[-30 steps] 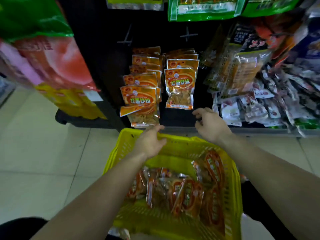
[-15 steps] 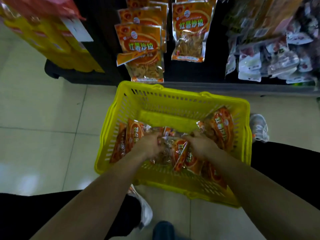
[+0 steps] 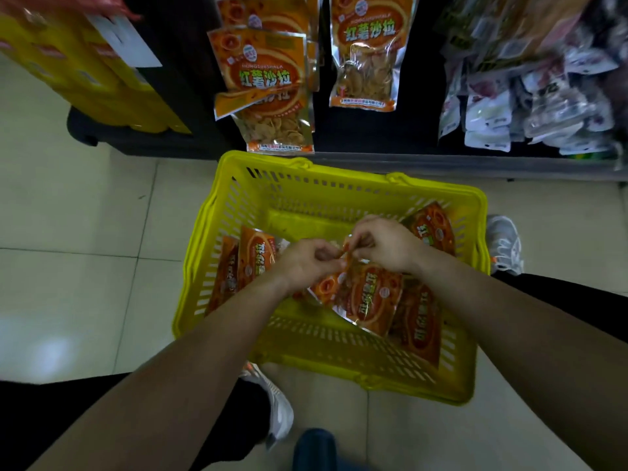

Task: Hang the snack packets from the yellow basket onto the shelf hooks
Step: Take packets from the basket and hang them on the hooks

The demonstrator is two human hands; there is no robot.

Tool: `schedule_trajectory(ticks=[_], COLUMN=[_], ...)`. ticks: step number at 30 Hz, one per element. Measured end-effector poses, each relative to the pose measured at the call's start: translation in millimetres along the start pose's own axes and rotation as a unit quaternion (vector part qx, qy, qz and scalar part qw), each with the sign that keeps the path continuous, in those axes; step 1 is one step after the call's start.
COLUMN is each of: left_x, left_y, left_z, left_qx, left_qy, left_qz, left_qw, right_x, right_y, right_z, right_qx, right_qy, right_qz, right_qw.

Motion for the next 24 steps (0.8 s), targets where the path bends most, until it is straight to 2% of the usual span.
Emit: schedule_trajectory(ticks=[7, 9, 11, 13, 18, 20, 24], left_x=[-11.2, -18.7, -24.3, -26.1, -19.2, -21.3, -25.9], left_y=[15.9, 20.2, 24.7, 28.5, 42.7, 49.9, 52.0], left_z=[11.1, 13.9, 16.0, 16.2, 21.4, 27.1, 33.5], left_qx=[-0.021, -0.038, -0.050, -0.048, -0.048, -0.037, -0.021], left_qy=[0.102, 0.125, 0.129, 0.115, 0.034, 0.011, -0.019], left_qz=[-0.004, 0.029, 0.055, 0.079, 0.227, 0.238, 0.193], left_qw=[0.995, 0.991, 0.989, 0.989, 0.972, 0.970, 0.981], right_x=[-10.5, -5.2, 9.3, 19.7, 14.1, 9.0, 1.8], right_y=[-9.2, -12.1, -18.4, -25.1, -34.1, -35.5, -37.9], right_z=[26.0, 35.5, 44.1, 48.2, 44.4, 43.4, 42.1], right_qx=[0.049, 0.058, 0.061, 0.051, 0.034, 0.028, 0.043], right_qy=[0.170, 0.143, 0.052, 0.011, 0.083, 0.097, 0.069], right_qz=[-0.094, -0.102, -0.138, -0.154, -0.131, -0.129, -0.141], right_qw=[0.980, 0.983, 0.987, 0.987, 0.987, 0.986, 0.987])
Point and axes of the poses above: each hand's wrist, its own z-axis away from the middle knuckle, its own x-axis out of the palm, y = z × x, the point moved 5 cm from there along -z, towards the middle knuckle, and after that the axes turned 15 degrees about -z, right-handed, at the moved point
